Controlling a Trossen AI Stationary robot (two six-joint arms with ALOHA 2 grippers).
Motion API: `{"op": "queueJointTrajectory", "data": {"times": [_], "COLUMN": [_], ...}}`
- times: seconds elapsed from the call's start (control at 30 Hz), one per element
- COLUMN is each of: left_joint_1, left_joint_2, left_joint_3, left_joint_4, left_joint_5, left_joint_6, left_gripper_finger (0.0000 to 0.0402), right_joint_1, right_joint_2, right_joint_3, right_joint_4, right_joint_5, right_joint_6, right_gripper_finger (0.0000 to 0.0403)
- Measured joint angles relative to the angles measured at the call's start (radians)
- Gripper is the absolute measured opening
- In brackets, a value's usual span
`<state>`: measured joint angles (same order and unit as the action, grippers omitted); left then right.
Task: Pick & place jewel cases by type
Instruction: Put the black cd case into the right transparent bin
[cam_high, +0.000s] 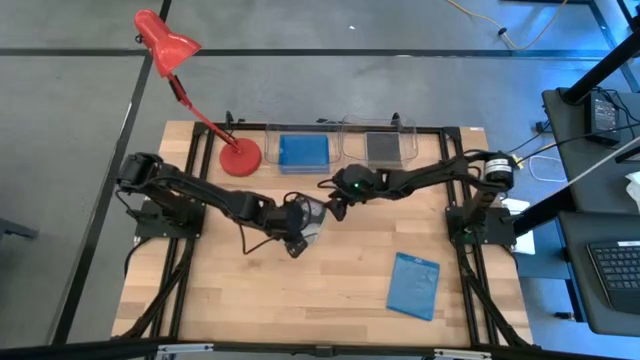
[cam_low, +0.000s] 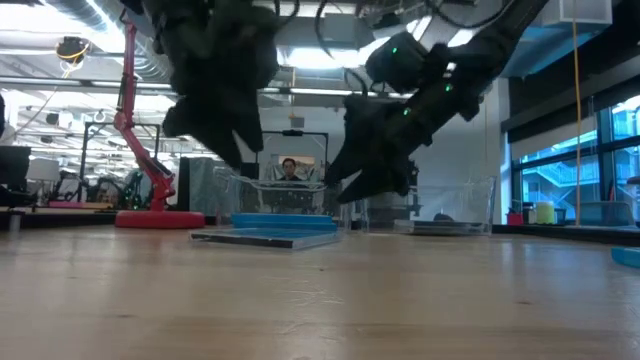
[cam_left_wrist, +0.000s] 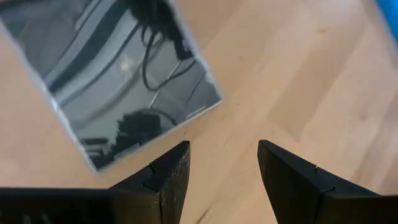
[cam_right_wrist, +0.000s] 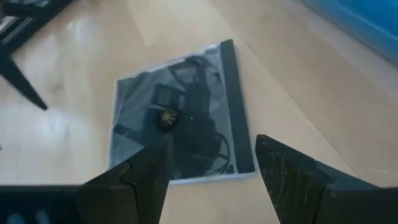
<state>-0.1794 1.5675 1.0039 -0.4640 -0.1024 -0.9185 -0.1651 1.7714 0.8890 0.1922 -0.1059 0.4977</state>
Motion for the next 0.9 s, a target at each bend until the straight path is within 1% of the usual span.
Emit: {"op": "queueJointTrajectory", "data": {"times": [0.13, 0.27, 0.47, 0.6, 0.73, 0.9], "left_joint_1": [-0.005, -0.019, -0.032, -0.035, -0.035, -0.035], "left_joint_2": [0.058, 0.118, 0.186, 0.205, 0.214, 0.214], "left_joint_3": [0.000, 0.000, 0.000, 0.000, 0.000, 0.000], "left_joint_4": [0.004, 0.038, 0.045, 0.044, 0.040, 0.019], "left_joint_5": [0.001, 0.045, 0.055, 0.053, 0.052, 0.047], "left_joint_6": [-0.102, -0.116, -0.139, -0.143, -0.143, -0.117], "left_gripper_finger": [0.0184, 0.0184, 0.0184, 0.0184, 0.0184, 0.0184], "right_joint_1": [-0.003, -0.003, -0.003, -0.003, -0.003, -0.003], "right_joint_2": [0.057, 0.103, 0.151, 0.173, 0.184, 0.184], "right_joint_3": [0.001, 0.030, 0.075, 0.094, 0.095, 0.096], "right_joint_4": [0.084, 0.090, 0.076, 0.065, 0.053, -0.007], "right_joint_5": [-0.005, -0.039, -0.045, -0.027, -0.010, -0.004], "right_joint_6": [0.030, 0.048, 0.039, -0.005, -0.012, -0.058], "right_gripper_finger": [0.0234, 0.0234, 0.0234, 0.0234, 0.0234, 0.0234]}}
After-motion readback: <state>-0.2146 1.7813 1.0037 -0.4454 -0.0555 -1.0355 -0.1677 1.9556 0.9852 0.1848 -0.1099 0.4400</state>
